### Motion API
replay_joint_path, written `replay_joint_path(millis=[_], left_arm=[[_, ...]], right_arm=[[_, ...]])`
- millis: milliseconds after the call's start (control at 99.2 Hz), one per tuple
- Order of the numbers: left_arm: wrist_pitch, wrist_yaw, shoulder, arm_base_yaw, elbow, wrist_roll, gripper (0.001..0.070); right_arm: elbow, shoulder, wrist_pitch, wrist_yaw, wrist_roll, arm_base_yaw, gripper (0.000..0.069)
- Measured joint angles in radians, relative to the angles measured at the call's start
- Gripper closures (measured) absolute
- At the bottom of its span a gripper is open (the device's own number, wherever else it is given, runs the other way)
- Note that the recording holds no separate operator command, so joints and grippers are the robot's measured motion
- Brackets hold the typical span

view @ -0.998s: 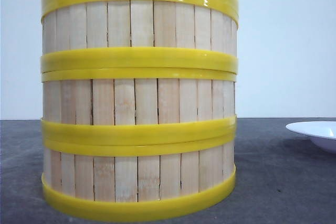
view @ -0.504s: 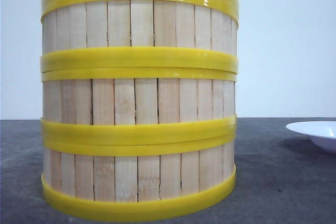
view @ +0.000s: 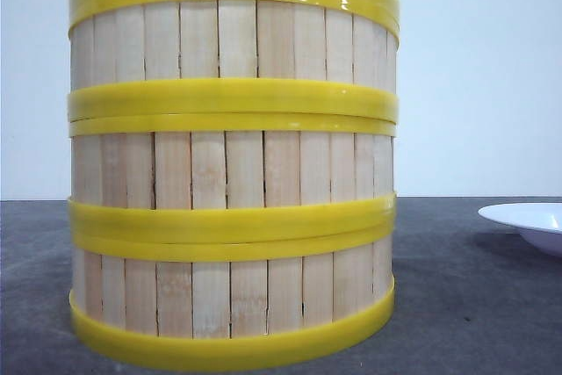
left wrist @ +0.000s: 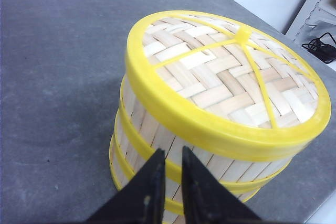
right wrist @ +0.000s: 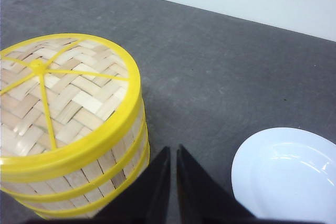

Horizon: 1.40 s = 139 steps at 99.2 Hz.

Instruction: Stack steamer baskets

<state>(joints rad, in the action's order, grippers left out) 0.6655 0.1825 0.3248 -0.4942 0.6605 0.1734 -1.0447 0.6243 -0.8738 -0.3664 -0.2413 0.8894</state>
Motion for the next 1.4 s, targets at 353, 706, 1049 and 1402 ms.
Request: replay_joint_path(millis=[353,706,1049,1402], left_arm=[[0.000,0.000,0.000,0.000,0.000,0.000,0.0679],[0.000,-0.014,0.000,0.011,0.000,-0.075,0.0679],[-0.142,-0.208,-0.103,0.257,-0.136,-0.136,0.0679],[-0.336,-0.256,-0.275,0.434,-0.470,-0.137,0.0679]], right_arm=[[0.000,0.000,0.000,0.000,0.000,0.000,0.0674],[0.000,0.000,0.000,0.000,0.000,0.000,0.0674],[0.000,0.000,0.001,0.000,0.000,0.000,0.0674],[0.000,0.000,0.001,0.000,0.000,0.000,0.0674]])
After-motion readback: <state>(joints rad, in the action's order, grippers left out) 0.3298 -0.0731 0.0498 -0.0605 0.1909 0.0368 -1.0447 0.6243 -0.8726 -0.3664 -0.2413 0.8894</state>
